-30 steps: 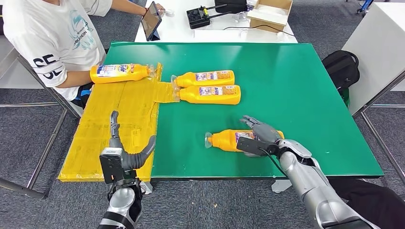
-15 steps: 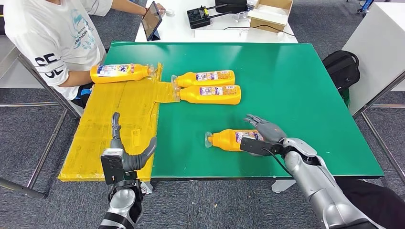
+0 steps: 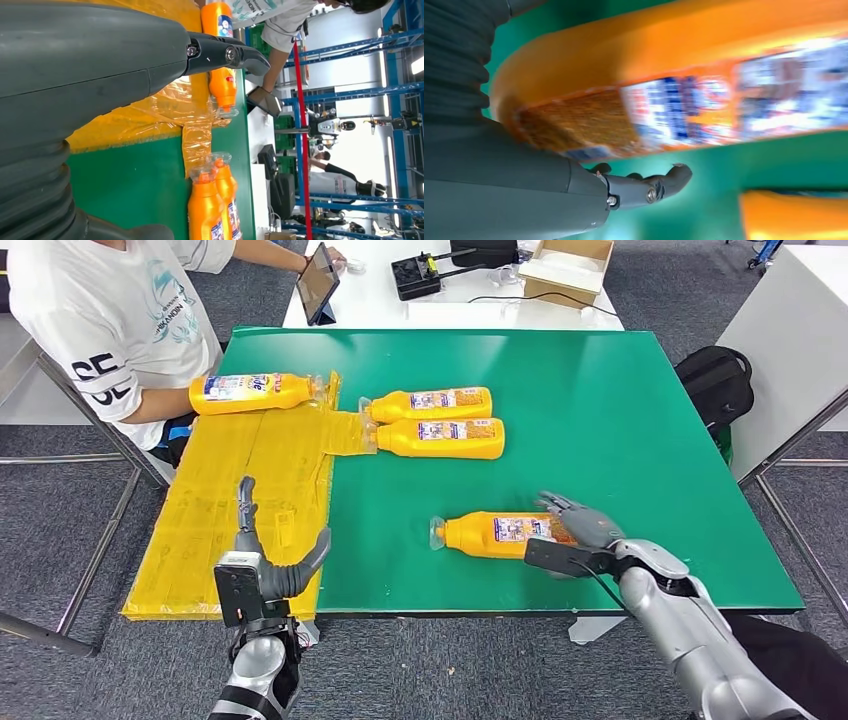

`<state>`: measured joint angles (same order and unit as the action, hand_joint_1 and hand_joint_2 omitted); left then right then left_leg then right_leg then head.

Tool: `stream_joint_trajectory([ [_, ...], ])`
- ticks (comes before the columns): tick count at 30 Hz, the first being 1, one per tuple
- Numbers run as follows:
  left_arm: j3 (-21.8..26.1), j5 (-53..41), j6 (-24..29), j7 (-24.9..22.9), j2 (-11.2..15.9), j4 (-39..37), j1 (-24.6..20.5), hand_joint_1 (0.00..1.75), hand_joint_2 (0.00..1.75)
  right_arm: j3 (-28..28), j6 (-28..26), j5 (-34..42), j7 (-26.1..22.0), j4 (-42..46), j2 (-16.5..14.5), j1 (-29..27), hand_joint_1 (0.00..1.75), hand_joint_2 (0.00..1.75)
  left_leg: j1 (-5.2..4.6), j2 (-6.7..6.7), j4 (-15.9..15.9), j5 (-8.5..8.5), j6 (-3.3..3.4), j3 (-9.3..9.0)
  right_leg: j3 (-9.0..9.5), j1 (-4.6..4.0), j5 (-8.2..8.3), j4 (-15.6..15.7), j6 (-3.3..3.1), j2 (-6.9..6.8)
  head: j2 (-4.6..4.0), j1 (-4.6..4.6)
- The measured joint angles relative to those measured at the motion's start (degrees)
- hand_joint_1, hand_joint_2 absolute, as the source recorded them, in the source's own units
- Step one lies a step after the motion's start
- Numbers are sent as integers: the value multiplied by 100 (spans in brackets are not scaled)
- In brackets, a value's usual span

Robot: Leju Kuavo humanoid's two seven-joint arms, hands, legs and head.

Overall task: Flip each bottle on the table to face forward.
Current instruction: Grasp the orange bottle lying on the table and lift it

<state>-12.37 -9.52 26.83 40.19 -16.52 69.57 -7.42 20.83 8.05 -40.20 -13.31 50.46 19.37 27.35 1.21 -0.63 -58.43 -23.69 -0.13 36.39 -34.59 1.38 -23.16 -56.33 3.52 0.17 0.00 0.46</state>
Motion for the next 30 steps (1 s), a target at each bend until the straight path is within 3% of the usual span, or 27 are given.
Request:
stream_joint_trajectory([
  [9,17,2,-14,0,0,-26,-1,0,175,1,-87,165,114,149,259,-318,8,175,1,3,0,-4,5,-1,-1,-1,0,0,0,1,0,-1],
  [10,17,2,-14,0,0,-26,-1,0,175,0,-91,169,116,155,267,-330,33,175,1,3,0,-4,5,-1,-1,-1,0,0,0,1,0,-1],
  [13,17,2,-15,0,0,-29,-2,0,175,0,-108,174,123,167,279,-352,156,175,1,3,0,-4,5,-1,0,-1,0,0,0,1,0,0],
  [14,17,2,-16,0,-1,-33,-2,0,175,0,-126,174,128,167,275,-357,174,175,1,3,0,-4,5,-1,0,-1,0,0,0,1,0,1],
  [19,13,2,-6,0,-22,-73,-7,0,175,-1,-389,144,131,145,157,-389,175,175,0,7,0,-4,5,-2,0,-1,0,0,0,3,0,1],
  [30,-32,2,16,0,-46,-127,-51,0,175,-75,-997,70,46,-104,-455,-426,175,175,4,15,0,-5,4,-9,0,-4,0,-1,0,9,0,1],
])
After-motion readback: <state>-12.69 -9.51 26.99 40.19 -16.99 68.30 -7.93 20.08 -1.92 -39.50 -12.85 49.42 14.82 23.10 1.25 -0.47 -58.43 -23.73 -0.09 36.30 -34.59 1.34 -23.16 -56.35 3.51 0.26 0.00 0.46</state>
